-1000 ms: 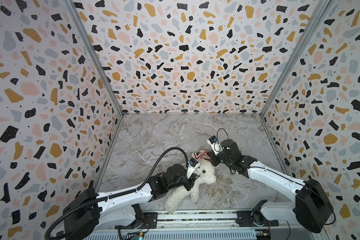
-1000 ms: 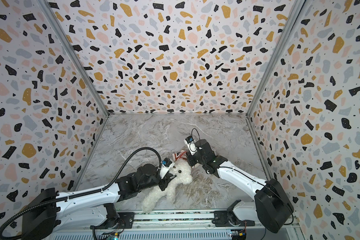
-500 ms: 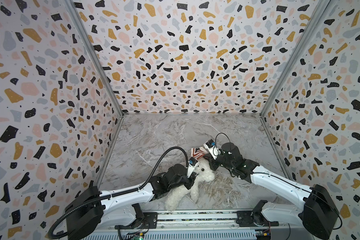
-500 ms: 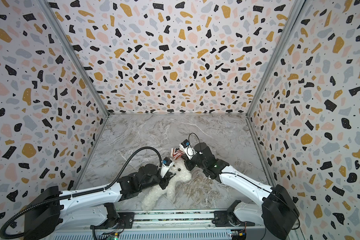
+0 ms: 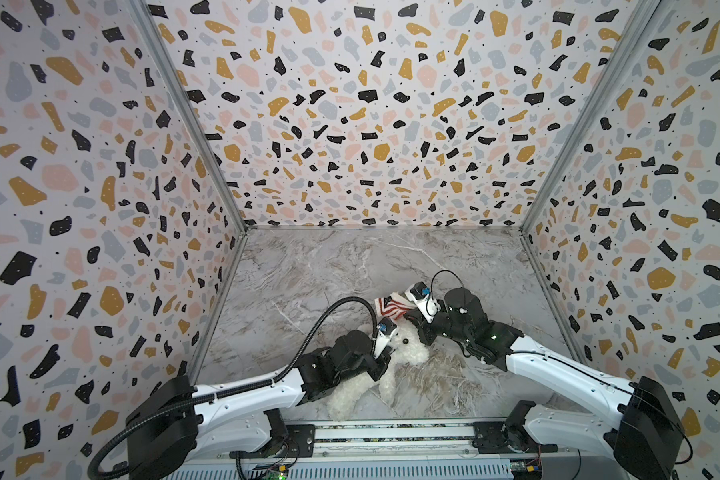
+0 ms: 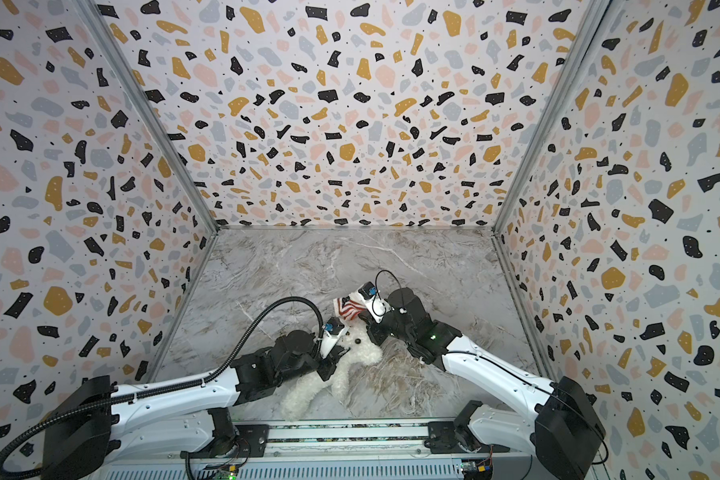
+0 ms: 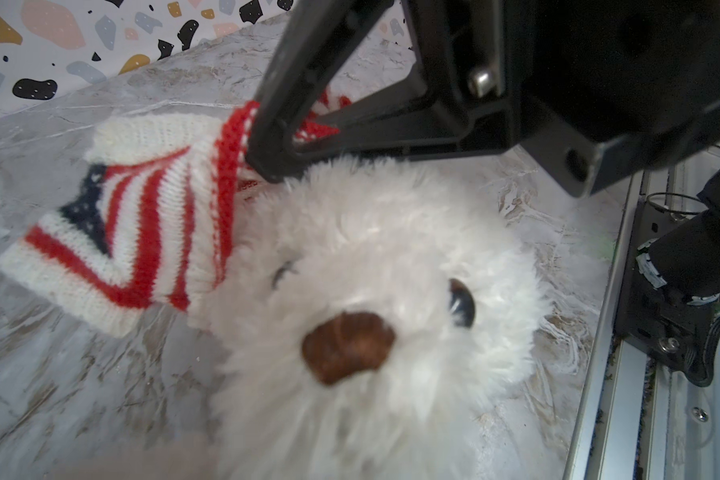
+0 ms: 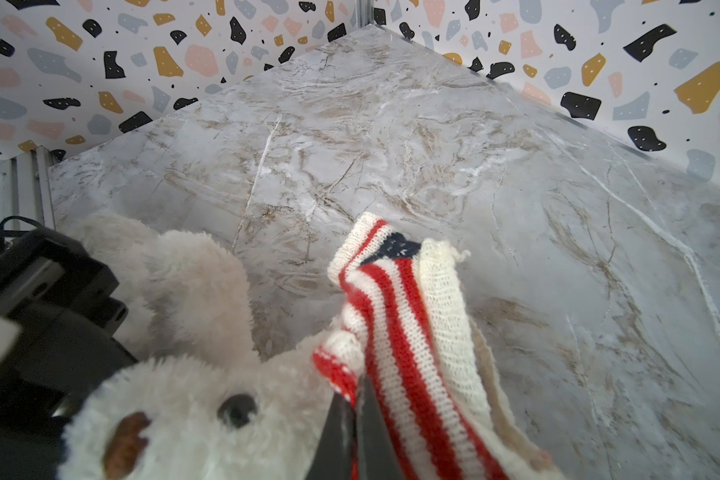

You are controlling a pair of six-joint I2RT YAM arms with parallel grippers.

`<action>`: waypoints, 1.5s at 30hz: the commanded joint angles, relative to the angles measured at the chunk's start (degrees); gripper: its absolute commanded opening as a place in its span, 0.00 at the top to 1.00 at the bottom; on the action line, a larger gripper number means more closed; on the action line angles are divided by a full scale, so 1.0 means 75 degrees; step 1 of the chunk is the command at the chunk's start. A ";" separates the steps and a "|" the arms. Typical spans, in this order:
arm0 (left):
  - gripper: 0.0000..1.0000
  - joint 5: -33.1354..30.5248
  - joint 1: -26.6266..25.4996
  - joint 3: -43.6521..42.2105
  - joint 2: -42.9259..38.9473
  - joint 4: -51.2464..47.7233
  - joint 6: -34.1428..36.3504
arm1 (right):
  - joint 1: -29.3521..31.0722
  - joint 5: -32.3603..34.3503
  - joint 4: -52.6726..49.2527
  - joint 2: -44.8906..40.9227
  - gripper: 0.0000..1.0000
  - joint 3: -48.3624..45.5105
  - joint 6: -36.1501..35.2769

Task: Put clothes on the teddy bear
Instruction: 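Pull the sweater opening over the bear's head with the right gripper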

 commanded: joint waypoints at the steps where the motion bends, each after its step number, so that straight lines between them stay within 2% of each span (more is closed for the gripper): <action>1: 1.00 -0.0314 -0.0158 0.0358 0.0022 0.0149 0.0373 | 0.0056 -0.0068 -0.0194 -0.0114 1.00 0.0415 -0.0034; 8: 1.00 -0.1261 -0.0249 0.0104 -0.0126 0.0902 0.0211 | 0.0418 0.0171 -0.0516 -0.0188 1.00 0.0823 0.0069; 15: 1.00 -0.2692 -0.0249 -0.0141 -0.0601 0.1313 -0.0109 | 0.0623 0.0286 -0.0935 -0.0378 1.00 0.0883 0.0068; 27: 1.00 -0.4123 -0.0250 -0.0277 -0.1436 0.1381 -0.0202 | 0.1397 0.0617 -0.1302 -0.0673 1.00 0.1152 0.0046; 41: 1.00 -0.4060 -0.0550 0.0211 -0.2158 0.1533 0.0052 | 0.2313 0.1072 -0.1615 -0.0387 1.00 0.2154 -0.0111; 45: 1.00 -0.4007 -0.0704 0.0478 -0.2194 0.1591 0.0332 | 0.2422 0.1263 -0.1803 -0.0382 0.95 0.2470 -0.0174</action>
